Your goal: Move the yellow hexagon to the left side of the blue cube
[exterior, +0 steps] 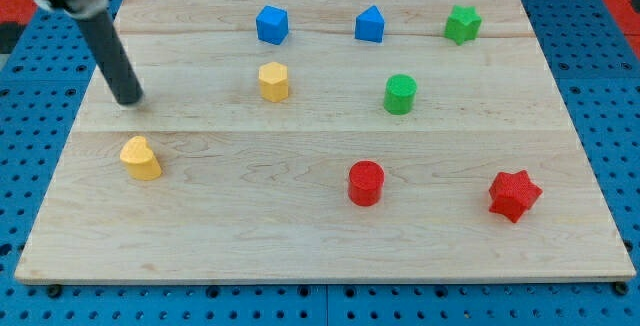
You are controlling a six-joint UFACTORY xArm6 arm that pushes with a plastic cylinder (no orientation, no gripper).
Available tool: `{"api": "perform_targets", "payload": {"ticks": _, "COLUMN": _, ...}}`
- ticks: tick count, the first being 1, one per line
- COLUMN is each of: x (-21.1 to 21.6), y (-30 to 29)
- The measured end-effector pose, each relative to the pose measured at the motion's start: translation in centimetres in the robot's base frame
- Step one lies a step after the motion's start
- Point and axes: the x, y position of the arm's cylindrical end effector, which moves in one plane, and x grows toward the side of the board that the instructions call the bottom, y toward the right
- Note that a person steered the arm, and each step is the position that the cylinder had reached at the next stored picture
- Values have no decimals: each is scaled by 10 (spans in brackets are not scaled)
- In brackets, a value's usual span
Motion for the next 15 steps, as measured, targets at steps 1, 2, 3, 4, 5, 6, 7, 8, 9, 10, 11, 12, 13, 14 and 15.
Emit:
{"api": "perform_targets", "payload": {"ticks": 1, "x": 35, "y": 81}}
{"api": "perform_targets", "payload": {"ticks": 2, "x": 39, "y": 133}}
{"api": "perform_targets", "payload": {"ticks": 3, "x": 6, "y": 141}}
{"api": "perform_targets", "payload": {"ticks": 4, "x": -11, "y": 152}}
{"api": "perform_targets", "payload": {"ticks": 5, "x": -46, "y": 144}}
{"api": "perform_targets", "payload": {"ticks": 6, "x": -74, "y": 142}}
{"api": "perform_targets", "payload": {"ticks": 7, "x": -74, "y": 149}}
{"api": "perform_targets", "payload": {"ticks": 8, "x": -91, "y": 149}}
{"api": "perform_targets", "payload": {"ticks": 9, "x": -116, "y": 133}}
{"api": "perform_targets", "payload": {"ticks": 10, "x": -117, "y": 81}}
{"api": "perform_targets", "payload": {"ticks": 11, "x": -116, "y": 31}}
{"api": "perform_targets", "payload": {"ticks": 12, "x": -67, "y": 30}}
{"api": "perform_targets", "payload": {"ticks": 13, "x": -64, "y": 2}}
{"api": "perform_targets", "payload": {"ticks": 14, "x": -82, "y": -22}}
{"api": "perform_targets", "payload": {"ticks": 15, "x": -83, "y": -17}}
